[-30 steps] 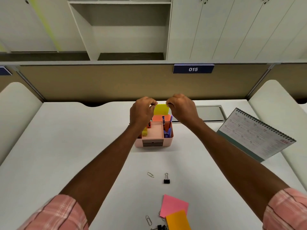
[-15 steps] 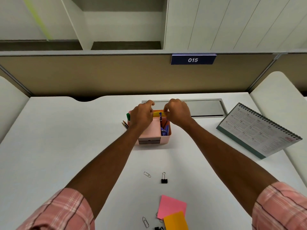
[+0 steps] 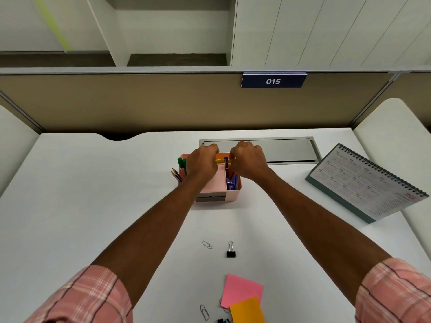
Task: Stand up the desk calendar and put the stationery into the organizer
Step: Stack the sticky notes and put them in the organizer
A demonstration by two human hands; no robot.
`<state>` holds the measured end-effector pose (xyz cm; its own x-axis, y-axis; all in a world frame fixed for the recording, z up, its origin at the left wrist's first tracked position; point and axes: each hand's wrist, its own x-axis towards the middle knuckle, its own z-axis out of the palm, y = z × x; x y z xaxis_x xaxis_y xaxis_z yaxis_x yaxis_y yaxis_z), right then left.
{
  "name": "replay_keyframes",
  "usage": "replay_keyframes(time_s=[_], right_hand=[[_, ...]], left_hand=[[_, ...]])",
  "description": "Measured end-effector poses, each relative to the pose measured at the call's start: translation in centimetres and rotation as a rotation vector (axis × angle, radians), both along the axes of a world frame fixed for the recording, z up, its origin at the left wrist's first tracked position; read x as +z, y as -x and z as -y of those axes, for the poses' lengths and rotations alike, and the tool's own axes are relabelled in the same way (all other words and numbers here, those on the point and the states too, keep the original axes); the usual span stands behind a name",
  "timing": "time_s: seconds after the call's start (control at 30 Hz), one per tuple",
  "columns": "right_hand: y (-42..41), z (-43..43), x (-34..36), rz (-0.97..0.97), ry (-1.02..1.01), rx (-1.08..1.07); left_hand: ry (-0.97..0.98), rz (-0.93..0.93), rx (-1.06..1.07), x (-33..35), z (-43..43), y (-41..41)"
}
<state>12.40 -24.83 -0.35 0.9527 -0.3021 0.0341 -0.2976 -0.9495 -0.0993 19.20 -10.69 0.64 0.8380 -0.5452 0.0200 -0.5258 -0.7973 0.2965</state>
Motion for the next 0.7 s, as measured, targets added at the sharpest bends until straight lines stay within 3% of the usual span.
replay_keyframes(time_s=[0.47,0.7], right_hand=[[1.1,-0.5,0.6,-0.032,-0.028,0.019],[4.6,0.5,2.2,0.195,-0.229,-0.086]], left_hand=[[-0.032,-0.007,0.002,1.3,-0.6,1.4],[0.256,0.005,0.177,3.0,-2.7,4.9]])
